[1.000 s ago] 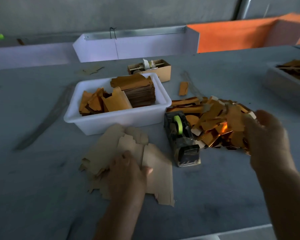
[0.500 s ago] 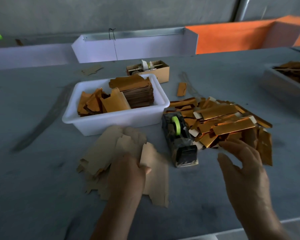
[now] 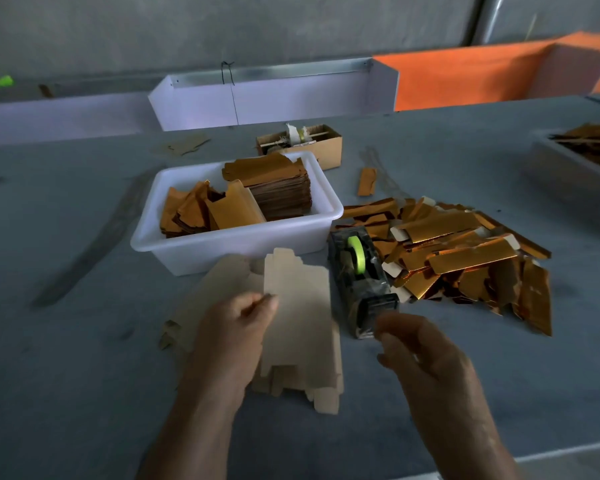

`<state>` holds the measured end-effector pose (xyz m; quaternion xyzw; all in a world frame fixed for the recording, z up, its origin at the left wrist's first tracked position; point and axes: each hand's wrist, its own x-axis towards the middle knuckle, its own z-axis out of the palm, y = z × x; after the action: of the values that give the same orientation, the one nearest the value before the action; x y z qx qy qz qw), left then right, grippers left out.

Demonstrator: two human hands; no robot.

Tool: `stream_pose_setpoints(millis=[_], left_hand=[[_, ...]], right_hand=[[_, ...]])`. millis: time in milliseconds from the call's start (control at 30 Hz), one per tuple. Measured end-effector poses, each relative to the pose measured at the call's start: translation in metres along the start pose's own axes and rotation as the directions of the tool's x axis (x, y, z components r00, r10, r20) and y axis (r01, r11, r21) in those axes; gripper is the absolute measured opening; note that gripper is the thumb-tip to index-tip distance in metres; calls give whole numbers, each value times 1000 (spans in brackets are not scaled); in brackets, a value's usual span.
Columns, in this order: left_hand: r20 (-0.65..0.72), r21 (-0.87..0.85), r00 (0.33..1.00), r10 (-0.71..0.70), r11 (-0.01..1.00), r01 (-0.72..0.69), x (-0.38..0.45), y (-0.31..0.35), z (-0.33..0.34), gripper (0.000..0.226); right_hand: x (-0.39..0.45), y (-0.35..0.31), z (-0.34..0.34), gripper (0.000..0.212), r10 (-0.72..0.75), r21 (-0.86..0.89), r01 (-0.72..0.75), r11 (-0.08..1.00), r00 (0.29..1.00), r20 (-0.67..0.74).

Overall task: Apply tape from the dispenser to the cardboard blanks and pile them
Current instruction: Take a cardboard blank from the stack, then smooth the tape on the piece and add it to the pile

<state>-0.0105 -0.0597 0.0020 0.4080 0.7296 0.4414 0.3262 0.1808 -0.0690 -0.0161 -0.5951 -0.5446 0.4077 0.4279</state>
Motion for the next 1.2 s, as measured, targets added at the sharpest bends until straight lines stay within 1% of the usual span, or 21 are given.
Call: stream_pose_setpoints(millis=[33,67,133,167,200,267,333,467,633,700,733,800,833,867,933,967,1000,1067,1133,1167,1200], left_hand=[[69,-100,997,-24,994,31,-4,4,0,15],[128,-148,992,-16,988,35,-7,6,1,15],[193,-181,981,28,983,8,-15,10,5,15],[215,-199,976,44,980,0,-18,13,6,15],[240,-225,969,50,974,5,-20,15,8,16],[295,-255,955,36,966,42,-24,18,11,28],[295,-260,955,16,964,64,-27,20,15,37],[182,-241,983,33,970,12,-30,22,25,19],[203,-230,978,44,973,4,-29,22,30,19],[182,-217,981,59,976,-19,-28,20,32,17],[163,-207,984,66,978,-31,-28,20,33,16],[117,-167,990,77,984,-57,-30,19,36,12],[89,-134,992,91,988,-79,-30,18,39,10],[63,-106,992,109,989,-102,-29,18,40,10],[40,-119,992,117,987,-112,-30,18,43,12],[44,-142,993,111,984,-103,-31,19,44,13],[63,-165,993,99,982,-88,-32,20,44,13],[160,-210,985,71,977,-36,-34,21,41,5],[293,-255,955,35,966,43,-34,22,36,12],[349,-255,937,31,965,63,-34,22,33,16],[390,-231,920,40,971,56,-33,21,31,24]], right_hand=[[0,-4,2,15,36,67,-40,997,998,58],[-1,-8,4,19,66,143,-86,986,988,141],[0,-15,8,36,119,251,-195,948,950,288],[0,-17,9,39,136,287,-229,930,941,309],[1,-19,11,38,148,323,-245,914,943,298],[3,-21,12,30,163,389,-246,888,958,234],[4,-21,12,22,167,424,-238,874,966,197],[3,-22,9,20,191,466,-255,847,965,181],[3,-20,8,4,216,492,-266,829,964,158],[3,-20,8,4,194,467,-232,853,972,130],[2,-19,8,7,156,401,-180,898,984,92],[0,-18,8,11,14,151,-14,988,1000,-1],[-2,-18,9,12,-65,25,66,997,997,-38],[-4,-19,10,12,-138,-53,135,989,989,-59],[-7,-20,13,14,-235,-116,228,967,971,-53],[-8,-21,15,15,-255,-138,248,959,966,-35],[-9,-21,16,16,-260,-140,256,956,966,-9],[-8,-21,16,11,-259,-90,264,960,964,55],[-8,-22,15,20,-275,-61,282,958,956,100],[-7,-22,14,25,-277,-61,285,956,954,117],[-6,-21,14,25,-271,-64,281,958,954,128]])
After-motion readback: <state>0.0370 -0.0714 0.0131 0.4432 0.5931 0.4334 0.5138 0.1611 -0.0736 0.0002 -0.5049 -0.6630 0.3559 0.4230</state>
